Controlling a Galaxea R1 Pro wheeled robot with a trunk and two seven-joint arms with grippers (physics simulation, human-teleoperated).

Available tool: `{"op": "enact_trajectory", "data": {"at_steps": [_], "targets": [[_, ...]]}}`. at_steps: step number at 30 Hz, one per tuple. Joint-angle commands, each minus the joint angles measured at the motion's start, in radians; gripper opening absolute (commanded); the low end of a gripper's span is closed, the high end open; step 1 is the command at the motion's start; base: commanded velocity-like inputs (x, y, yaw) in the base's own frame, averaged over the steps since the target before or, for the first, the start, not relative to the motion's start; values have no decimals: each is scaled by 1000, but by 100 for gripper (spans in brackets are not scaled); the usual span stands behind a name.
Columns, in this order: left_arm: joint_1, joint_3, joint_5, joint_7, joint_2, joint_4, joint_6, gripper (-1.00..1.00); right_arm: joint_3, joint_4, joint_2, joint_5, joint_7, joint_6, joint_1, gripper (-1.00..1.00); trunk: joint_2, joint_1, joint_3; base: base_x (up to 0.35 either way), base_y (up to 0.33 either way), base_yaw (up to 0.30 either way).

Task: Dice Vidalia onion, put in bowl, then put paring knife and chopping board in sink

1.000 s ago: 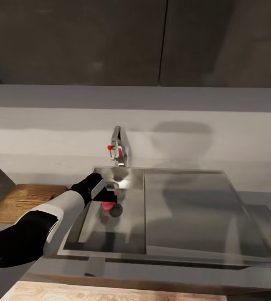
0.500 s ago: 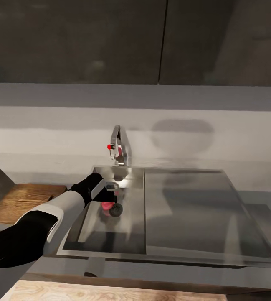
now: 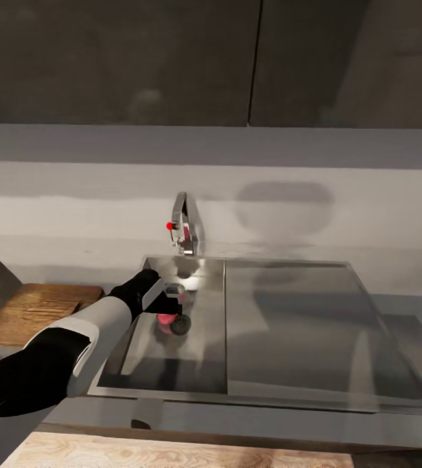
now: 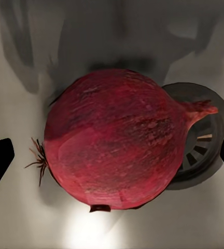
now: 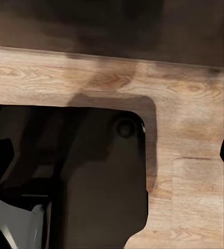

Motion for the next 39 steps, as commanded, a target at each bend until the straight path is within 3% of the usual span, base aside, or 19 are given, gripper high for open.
{"op": "enact_trajectory", "data": {"at_steps": [1,39], "targets": [[-1,-8,10,5,0,-1,4,100,-3,-2,0,11,-8,0,1,100,-2,1,-2,0,0,0],[2,-10,10,5,2,-1,4,100,-4,28,2,11,-9,0,1,100,-2,1,-11,0,0,0]]}}
